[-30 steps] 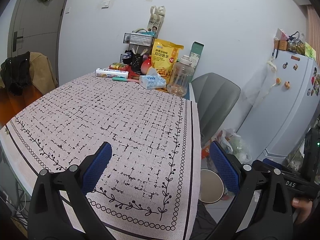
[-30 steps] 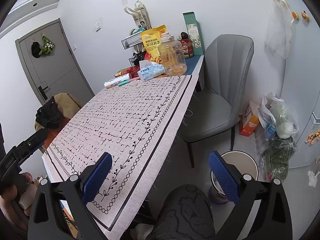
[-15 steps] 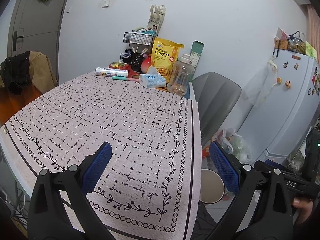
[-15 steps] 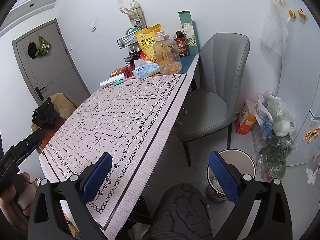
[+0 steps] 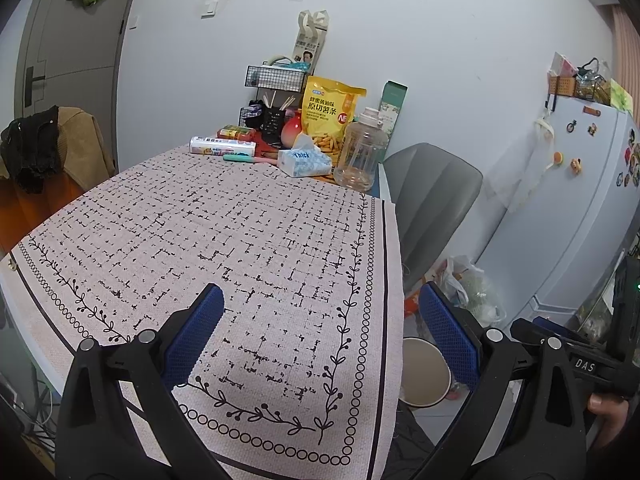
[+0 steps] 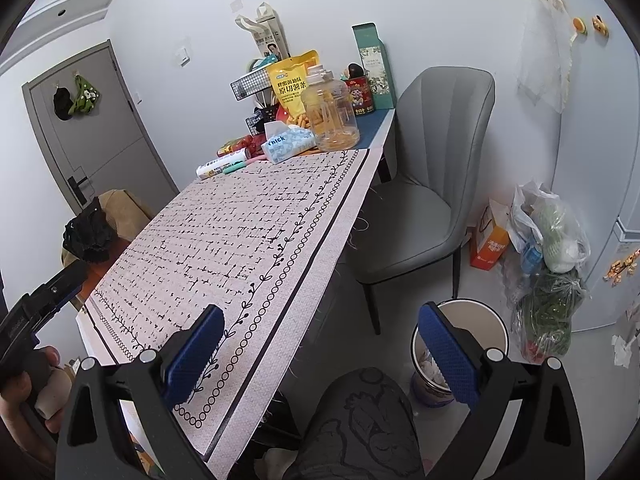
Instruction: Collect trash
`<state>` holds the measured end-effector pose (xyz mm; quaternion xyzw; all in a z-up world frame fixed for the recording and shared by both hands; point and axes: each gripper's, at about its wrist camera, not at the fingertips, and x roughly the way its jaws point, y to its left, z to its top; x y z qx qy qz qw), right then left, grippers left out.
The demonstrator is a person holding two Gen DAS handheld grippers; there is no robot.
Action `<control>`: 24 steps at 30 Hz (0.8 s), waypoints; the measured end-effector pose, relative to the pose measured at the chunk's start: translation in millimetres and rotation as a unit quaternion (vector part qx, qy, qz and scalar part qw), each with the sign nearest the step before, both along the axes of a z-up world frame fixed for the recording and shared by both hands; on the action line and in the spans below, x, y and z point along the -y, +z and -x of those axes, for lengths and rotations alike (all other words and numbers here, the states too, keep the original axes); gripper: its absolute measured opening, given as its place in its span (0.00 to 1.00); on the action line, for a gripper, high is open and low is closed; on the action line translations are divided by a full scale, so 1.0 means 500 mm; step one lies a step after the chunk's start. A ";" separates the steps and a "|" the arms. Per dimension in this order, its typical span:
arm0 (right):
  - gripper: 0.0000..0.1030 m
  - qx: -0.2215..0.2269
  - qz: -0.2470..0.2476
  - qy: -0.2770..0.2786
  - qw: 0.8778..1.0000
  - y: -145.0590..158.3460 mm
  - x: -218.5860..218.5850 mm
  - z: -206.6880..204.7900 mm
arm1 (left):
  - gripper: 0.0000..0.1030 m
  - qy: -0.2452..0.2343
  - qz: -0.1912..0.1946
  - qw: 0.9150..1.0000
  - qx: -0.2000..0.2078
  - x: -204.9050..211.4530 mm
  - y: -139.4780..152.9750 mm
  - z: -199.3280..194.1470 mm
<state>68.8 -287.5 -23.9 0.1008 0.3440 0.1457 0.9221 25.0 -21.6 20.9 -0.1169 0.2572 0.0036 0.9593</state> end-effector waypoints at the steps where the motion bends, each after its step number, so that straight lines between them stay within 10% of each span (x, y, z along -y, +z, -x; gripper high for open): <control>1: 0.92 0.001 0.000 0.000 1.000 0.000 -0.001 0.002 | 0.94 0.000 -0.001 1.000 0.000 0.001 0.001 0.000; 24: 0.92 0.018 0.009 0.007 1.000 0.010 -0.011 0.016 | 0.94 0.003 -0.015 1.000 0.009 0.004 0.006 0.007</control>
